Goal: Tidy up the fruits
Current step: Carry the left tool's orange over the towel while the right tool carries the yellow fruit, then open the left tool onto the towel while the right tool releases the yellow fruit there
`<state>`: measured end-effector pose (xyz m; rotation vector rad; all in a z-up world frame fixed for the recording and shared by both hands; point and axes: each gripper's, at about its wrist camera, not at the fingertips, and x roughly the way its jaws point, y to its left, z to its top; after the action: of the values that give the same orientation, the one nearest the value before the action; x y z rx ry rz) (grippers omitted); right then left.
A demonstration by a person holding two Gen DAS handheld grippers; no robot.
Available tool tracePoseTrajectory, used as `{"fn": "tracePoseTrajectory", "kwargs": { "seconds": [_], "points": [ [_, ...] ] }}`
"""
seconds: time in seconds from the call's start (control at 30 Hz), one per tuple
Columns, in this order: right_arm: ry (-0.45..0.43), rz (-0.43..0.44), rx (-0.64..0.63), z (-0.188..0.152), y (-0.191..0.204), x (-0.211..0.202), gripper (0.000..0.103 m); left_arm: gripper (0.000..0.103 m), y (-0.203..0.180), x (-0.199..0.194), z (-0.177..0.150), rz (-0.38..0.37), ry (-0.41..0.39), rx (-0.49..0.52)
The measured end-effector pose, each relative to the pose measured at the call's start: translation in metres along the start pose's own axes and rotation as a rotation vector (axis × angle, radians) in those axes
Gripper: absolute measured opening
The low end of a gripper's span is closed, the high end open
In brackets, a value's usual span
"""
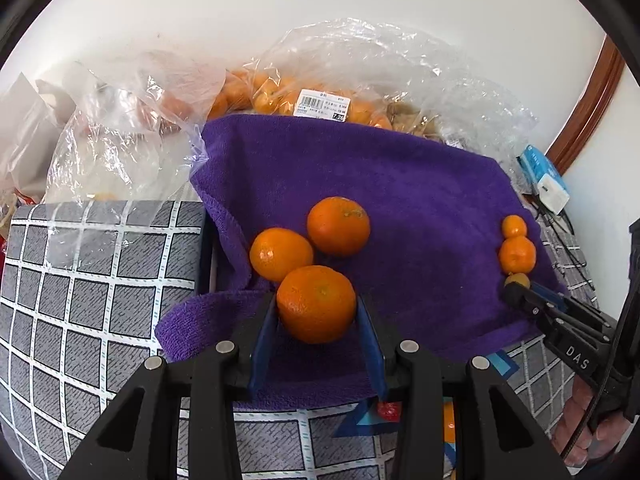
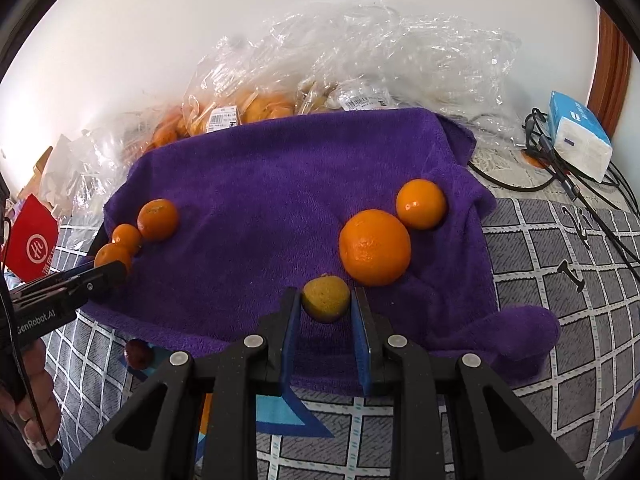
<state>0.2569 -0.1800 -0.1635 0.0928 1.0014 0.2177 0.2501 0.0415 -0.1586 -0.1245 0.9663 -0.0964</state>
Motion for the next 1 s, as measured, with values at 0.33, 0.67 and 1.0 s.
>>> {"fn": "tracePoseTrajectory", "kwargs": {
  "seconds": [0.33,0.67,1.0],
  "points": [
    [0.021,-0.029,-0.027,0.006,0.004,0.008,0.025,0.038,-0.001,0.008,0.0,-0.008,0.021,0.013],
    [0.043,-0.032,-0.041,0.005,0.008,0.011,0.036,0.039,-0.002,0.008,0.0,-0.014,0.028,0.027],
    [-0.01,-0.051,-0.082,-0.005,0.025,-0.024,0.056,0.056,-0.005,-0.019,-0.001,-0.07,-0.005,0.024]
  ]
}}
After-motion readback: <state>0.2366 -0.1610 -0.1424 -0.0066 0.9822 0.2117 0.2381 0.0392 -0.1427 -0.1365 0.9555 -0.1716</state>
